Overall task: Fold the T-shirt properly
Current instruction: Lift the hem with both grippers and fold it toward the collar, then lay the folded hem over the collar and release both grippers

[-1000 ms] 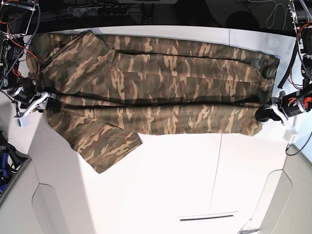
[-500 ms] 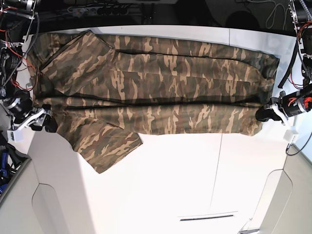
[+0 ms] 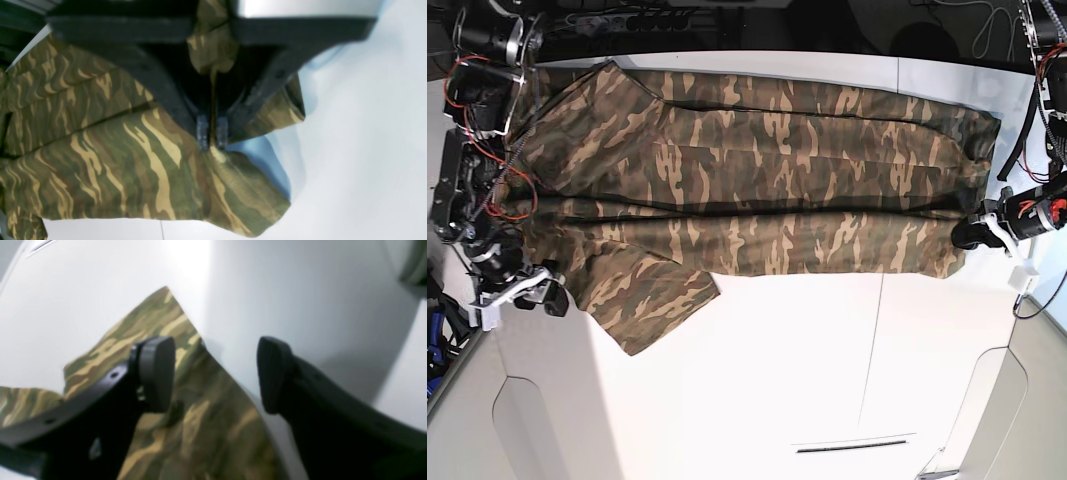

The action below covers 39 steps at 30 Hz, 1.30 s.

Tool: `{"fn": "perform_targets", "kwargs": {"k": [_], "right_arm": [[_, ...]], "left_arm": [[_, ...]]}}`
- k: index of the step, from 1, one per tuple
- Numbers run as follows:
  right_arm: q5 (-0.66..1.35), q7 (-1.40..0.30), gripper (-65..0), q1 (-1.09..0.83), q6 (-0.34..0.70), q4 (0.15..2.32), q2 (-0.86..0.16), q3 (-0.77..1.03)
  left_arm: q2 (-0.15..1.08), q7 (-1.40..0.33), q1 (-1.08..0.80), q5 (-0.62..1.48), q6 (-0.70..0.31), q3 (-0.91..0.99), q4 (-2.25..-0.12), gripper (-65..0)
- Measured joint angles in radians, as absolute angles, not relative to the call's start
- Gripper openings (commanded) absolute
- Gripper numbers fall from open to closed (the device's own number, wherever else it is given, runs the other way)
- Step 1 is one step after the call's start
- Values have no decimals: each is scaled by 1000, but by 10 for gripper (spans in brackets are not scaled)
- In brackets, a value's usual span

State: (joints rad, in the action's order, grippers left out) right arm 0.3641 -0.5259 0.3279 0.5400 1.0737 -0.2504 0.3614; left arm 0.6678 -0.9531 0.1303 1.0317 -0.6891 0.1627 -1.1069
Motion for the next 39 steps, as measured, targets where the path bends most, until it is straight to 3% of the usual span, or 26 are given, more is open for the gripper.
{"fn": "perform_targets", "kwargs": {"k": [7, 13, 18, 22, 31, 39], "right_arm": [[305, -442, -266, 398, 538, 859, -210, 361], [310, -427, -284, 407, 555, 826, -190, 363], [313, -452, -544, 405, 566, 824, -169, 356], [313, -457, -650, 402, 569, 823, -170, 349], [400, -675, -650, 402, 569, 881, -178, 349], [545, -834, -650, 253, 577, 1188, -224, 348]], "left_arm": [[668, -953, 130, 1031, -689, 163, -1107, -650], [666, -953, 130, 1031, -689, 163, -1107, -650], [641, -953, 130, 1030, -689, 163, -1107, -650], [617, -953, 130, 997, -690, 163, -1107, -650], [620, -953, 127, 996, -689, 163, -1120, -650], [671, -961, 94, 1006, -689, 163, -1242, -650]]}}
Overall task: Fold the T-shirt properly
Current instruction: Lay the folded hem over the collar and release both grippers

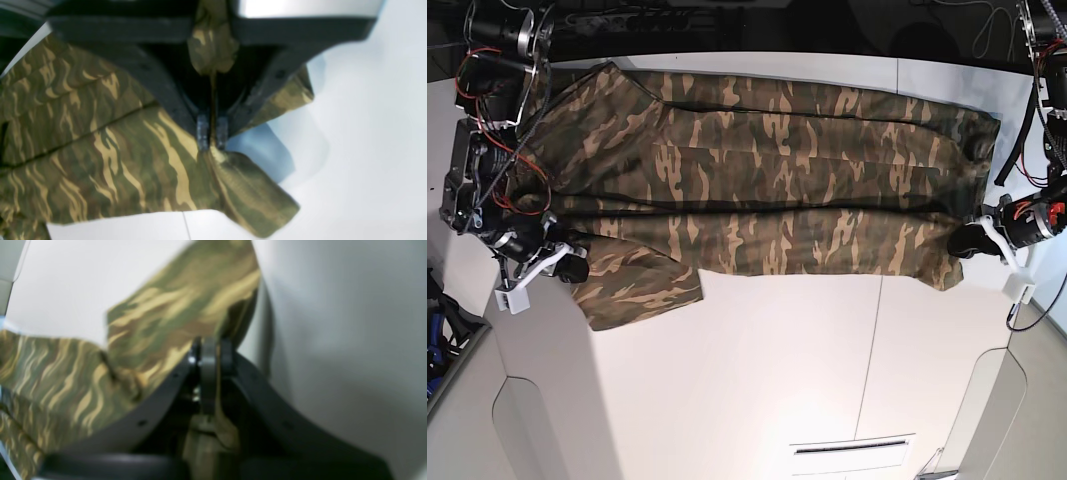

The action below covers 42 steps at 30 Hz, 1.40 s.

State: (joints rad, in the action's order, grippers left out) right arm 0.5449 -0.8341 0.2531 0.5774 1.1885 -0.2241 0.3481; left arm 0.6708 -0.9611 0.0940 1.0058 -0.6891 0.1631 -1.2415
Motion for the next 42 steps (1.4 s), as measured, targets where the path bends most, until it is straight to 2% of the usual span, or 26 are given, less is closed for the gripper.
{"fn": "perform_targets", "kwargs": {"k": [8, 13, 21, 29, 42], "right_arm": [[616, -907, -650, 81, 580, 1523, -241, 348], [625, -925, -650, -47, 581, 1673, -243, 357], [644, -921, -650, -162, 576, 1794, -243, 357], [667, -917, -650, -256, 579, 1900, -243, 412], [722, -922, -650, -400, 580, 1937, -240, 484]], "left_arm": [[699, -976, 17, 1055, -690, 244, -1304, -650], [698, -1062, -43, 1116, -690, 343, -1309, -650], [699, -1136, -83, 1222, -690, 366, -1321, -650], [701, -1187, -116, 1224, -690, 366, -1402, -650], [704, -1207, -192, 1223, -690, 371, -1427, -645]]}}
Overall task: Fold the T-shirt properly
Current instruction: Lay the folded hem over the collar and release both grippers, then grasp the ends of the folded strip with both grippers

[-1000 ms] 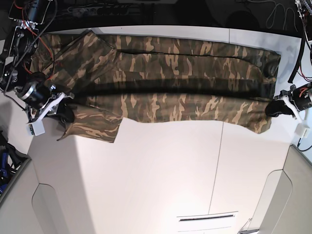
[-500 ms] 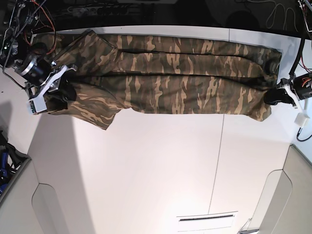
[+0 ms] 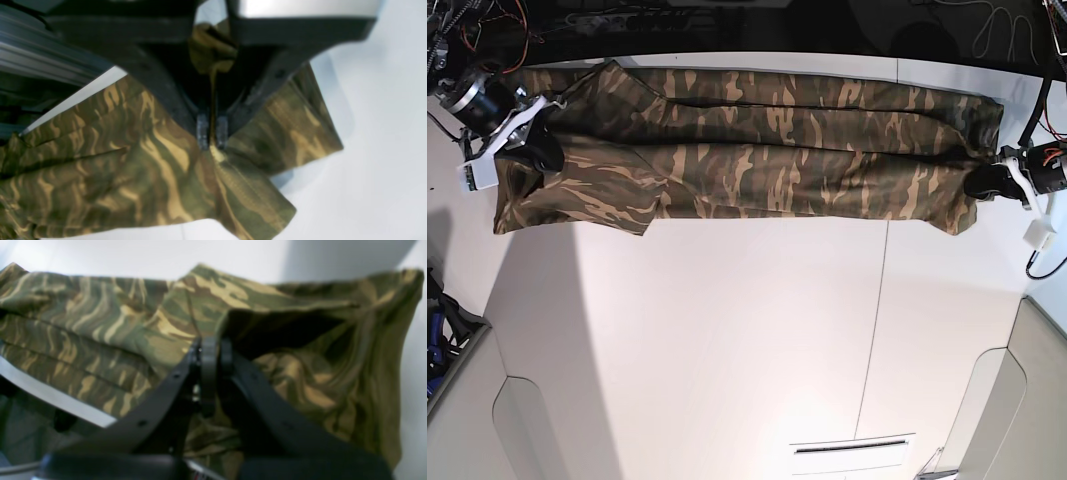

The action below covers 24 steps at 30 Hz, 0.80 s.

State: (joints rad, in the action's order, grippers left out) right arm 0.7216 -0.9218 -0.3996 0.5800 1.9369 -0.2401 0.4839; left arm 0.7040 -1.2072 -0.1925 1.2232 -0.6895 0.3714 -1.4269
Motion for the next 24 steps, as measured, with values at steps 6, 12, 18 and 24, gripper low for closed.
{"fn": "perform_targets", "kwargs": {"k": [6, 12, 18, 24], "right_arm": [[669, -921, -526, -405, 580, 1890, -235, 484], [662, -921, -337, -408, 574, 1824, -235, 484], [662, -922, -338, -407, 572, 1818, -235, 485], [762, -974, -338, -407, 572, 1863, -235, 574]], "left_arm": [[704, -1226, -227, 1217, -690, 372, -1427, -519], [704, -1237, -227, 1217, -690, 372, -1427, -328], [700, -1234, -227, 1218, -690, 421, -1427, -323], [704, -1228, -226, 1219, -690, 632, -1427, -323]]}}
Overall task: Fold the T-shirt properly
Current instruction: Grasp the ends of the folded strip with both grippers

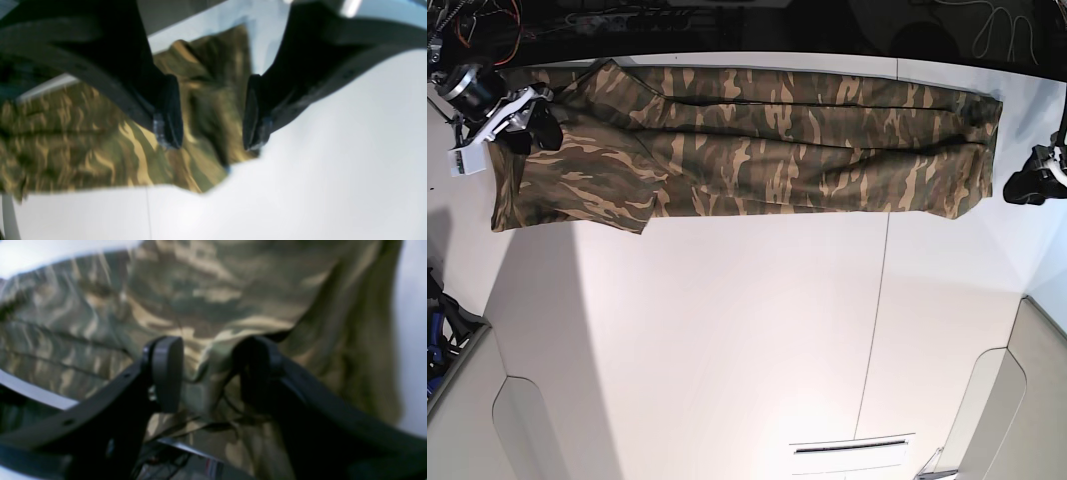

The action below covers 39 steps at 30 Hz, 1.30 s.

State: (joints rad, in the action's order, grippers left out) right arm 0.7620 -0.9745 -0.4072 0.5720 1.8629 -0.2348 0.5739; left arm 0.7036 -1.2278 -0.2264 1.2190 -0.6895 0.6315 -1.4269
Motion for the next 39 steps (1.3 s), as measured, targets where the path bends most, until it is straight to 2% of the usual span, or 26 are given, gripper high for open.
{"fn": "perform_targets", "kwargs": {"k": [5, 7, 10, 11, 17, 26, 30, 39], "right_arm": [[808, -982, -352, -407, 570, 1929, -235, 698], [838, -982, -430, -407, 571, 1955, -235, 729], [842, -970, -632, -405, 572, 1966, -234, 736], [842, -966, -650, -405, 572, 1965, -227, 735], [786, -957, -650, -336, 585, 1930, -147, 735], [717, -894, -650, -269, 582, 1649, -159, 734], [720, -891, -650, -249, 585, 1533, -166, 733], [722, -891, -650, -244, 583, 1498, -166, 733]], "left_arm": [[703, -1234, -227, 1217, -690, 688, -1427, -323], [701, -1230, -236, 1225, -690, 688, -1427, -303], [678, -1202, -258, 1224, -690, 689, -1427, -251], [664, -1192, -263, 1222, -690, 690, -1427, -244], [607, -1132, -263, 1177, -690, 679, -1427, -244], [573, -1015, -263, 1051, -690, 617, -1423, -244], [573, -1014, -263, 1035, -690, 559, -1390, -244], [576, -1013, -267, 1014, -690, 533, -1376, -244]]}}
